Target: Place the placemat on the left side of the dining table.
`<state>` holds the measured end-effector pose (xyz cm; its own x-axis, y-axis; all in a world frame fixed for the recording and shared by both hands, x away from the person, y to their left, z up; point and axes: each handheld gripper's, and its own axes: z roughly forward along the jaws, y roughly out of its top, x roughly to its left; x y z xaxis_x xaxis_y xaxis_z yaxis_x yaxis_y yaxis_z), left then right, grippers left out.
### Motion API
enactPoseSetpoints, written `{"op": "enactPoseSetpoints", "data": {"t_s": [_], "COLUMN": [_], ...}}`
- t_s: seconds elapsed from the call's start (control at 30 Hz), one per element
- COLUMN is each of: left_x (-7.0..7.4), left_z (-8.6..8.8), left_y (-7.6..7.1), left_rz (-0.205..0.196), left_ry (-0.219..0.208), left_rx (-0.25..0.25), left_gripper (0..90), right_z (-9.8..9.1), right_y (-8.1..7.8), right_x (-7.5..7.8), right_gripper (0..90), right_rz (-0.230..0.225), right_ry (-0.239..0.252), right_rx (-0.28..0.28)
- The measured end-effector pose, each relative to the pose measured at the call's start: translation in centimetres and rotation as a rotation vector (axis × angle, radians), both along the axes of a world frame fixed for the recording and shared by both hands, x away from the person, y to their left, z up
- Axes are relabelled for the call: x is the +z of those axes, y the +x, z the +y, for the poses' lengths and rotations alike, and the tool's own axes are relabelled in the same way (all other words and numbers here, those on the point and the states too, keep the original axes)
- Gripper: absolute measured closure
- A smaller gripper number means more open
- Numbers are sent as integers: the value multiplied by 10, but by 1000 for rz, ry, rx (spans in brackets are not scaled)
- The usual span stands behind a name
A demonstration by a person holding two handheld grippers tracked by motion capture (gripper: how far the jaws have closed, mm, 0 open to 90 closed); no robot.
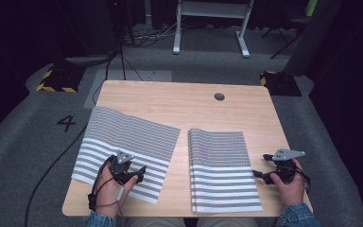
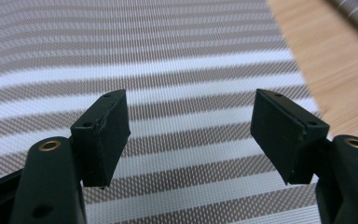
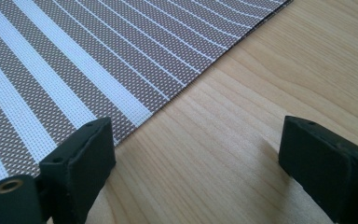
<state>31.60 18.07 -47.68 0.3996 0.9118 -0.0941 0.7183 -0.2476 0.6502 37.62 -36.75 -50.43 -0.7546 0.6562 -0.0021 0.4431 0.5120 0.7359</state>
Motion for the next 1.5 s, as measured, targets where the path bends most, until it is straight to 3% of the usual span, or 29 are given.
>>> {"op": "enactPoseSetpoints", "data": {"t_s": [0.1,0.2,0.23,0.37,0.6,0.7,0.8,0.87,1.03,1.17,1.27,1.37,1.5], "left_x": [-13,-14,-15,-17,-16,-17,-18,-17,-18,-20,-22,-19,-5], "left_z": [-4,-8,-10,-11,-11,-10,-11,-11,-5,5,13,18,18], "left_y": [3,3,2,0,2,4,7,9,15,21,24,27,23], "left_rz": [45,32,24,0,8,-5,-13,-25,-46,-68,-76,-84,-156], "left_ry": [21,49,79,74,72,63,59,65,43,-3,-38,-81,-72], "left_rx": [-43,-50,-59,-48,-60,-82,-74,-69,-59,-57,-33,-31,-37], "left_gripper": [271,242,242,243,244,257,287,323,515,633,784,831,849], "right_z": [0,0,0,0,0,0,0,0,0,0,0,0,0], "right_y": [0,0,0,0,0,0,0,0,0,0,0,0,0], "right_x": [0,0,0,0,0,0,0,0,0,0,0,0,0], "right_gripper": [109,109,109,109,109,109,109,109,109,109,109,109,111], "right_rz": [0,-1,-1,-1,-1,-1,-1,-1,-1,-1,-1,-1,-2], "right_ry": [0,0,-1,0,-1,0,-1,-1,-1,0,0,-1,-2], "right_rx": [1,3,3,3,3,3,3,3,3,3,3,2,2]}}
